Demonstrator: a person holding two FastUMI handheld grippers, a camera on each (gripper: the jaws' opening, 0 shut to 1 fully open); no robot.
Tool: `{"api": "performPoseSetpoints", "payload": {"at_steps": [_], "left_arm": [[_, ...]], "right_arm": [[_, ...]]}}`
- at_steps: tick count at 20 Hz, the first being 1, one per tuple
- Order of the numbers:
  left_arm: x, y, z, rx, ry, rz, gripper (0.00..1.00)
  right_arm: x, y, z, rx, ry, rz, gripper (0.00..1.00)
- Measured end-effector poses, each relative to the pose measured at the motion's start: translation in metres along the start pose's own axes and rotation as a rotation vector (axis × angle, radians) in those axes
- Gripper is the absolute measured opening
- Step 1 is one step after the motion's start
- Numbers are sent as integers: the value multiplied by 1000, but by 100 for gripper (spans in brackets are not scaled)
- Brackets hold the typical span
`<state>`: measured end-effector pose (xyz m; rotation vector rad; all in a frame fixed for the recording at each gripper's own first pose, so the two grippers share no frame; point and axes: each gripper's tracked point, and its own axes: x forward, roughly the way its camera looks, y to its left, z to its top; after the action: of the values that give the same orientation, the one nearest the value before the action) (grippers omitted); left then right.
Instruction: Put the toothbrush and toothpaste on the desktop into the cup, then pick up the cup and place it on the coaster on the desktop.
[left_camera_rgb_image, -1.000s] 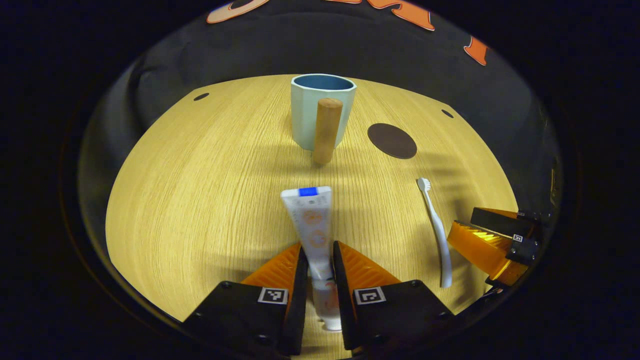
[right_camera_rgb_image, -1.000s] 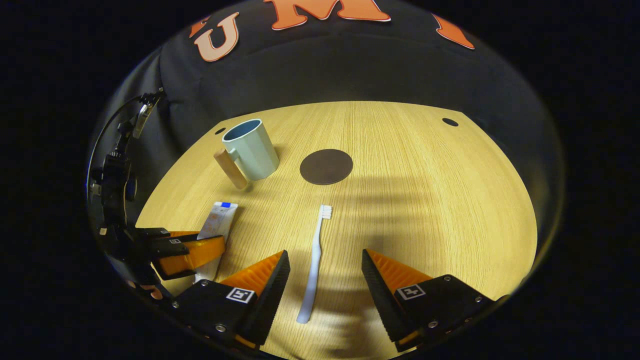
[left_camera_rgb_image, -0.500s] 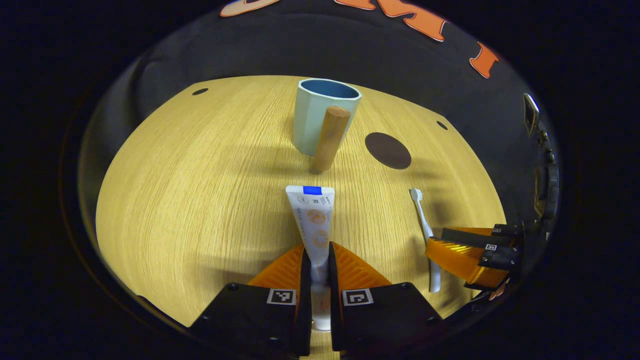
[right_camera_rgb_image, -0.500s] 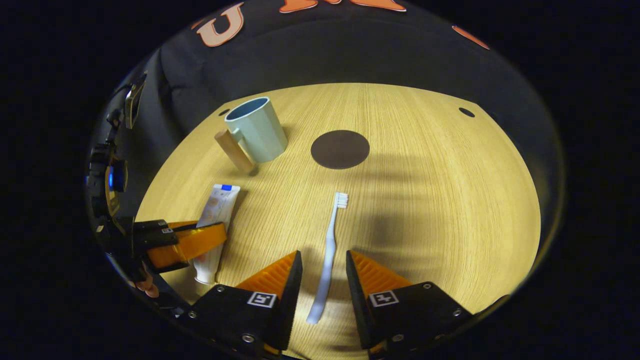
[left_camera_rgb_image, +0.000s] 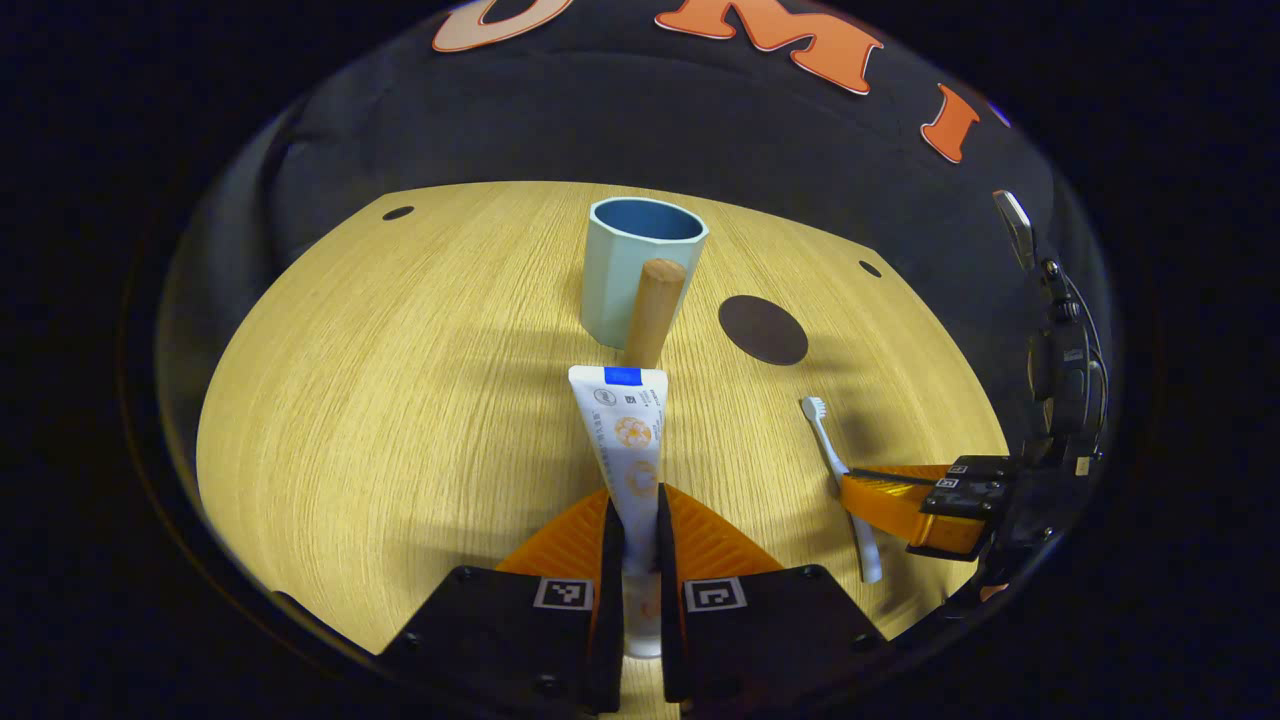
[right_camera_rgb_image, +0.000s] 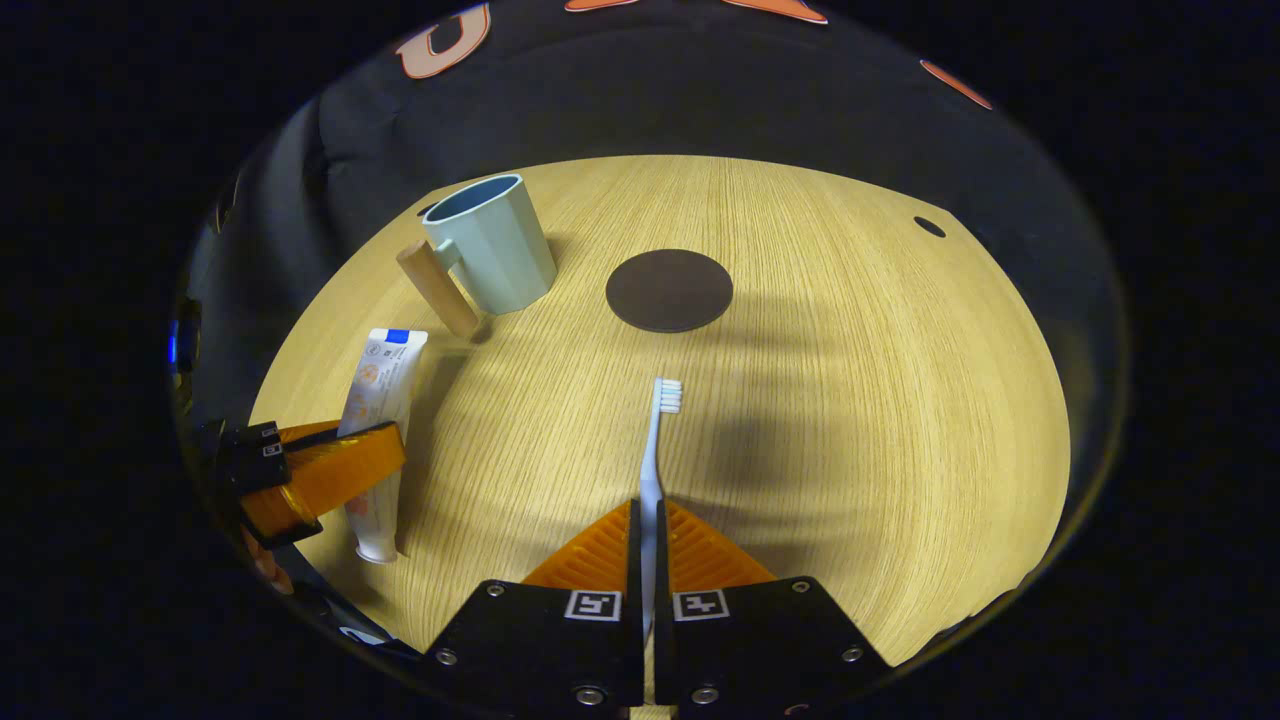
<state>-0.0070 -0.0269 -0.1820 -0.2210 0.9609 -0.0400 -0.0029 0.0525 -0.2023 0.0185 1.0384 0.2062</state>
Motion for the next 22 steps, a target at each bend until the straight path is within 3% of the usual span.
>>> {"api": "performPoseSetpoints", "payload": {"at_steps": [5, 16, 22], "left_arm": [[-11, -1, 24, 36, -92, 10, 20], [-31, 2, 74, 126, -295, 64, 20], [-39, -6, 107, 141, -387, 48, 19]], "right_arm": [[-12, 4, 24, 55, -106, 37, 4], [-24, -27, 47, 160, -263, 27, 4], [-32, -29, 68, 174, -337, 51, 4]]}}
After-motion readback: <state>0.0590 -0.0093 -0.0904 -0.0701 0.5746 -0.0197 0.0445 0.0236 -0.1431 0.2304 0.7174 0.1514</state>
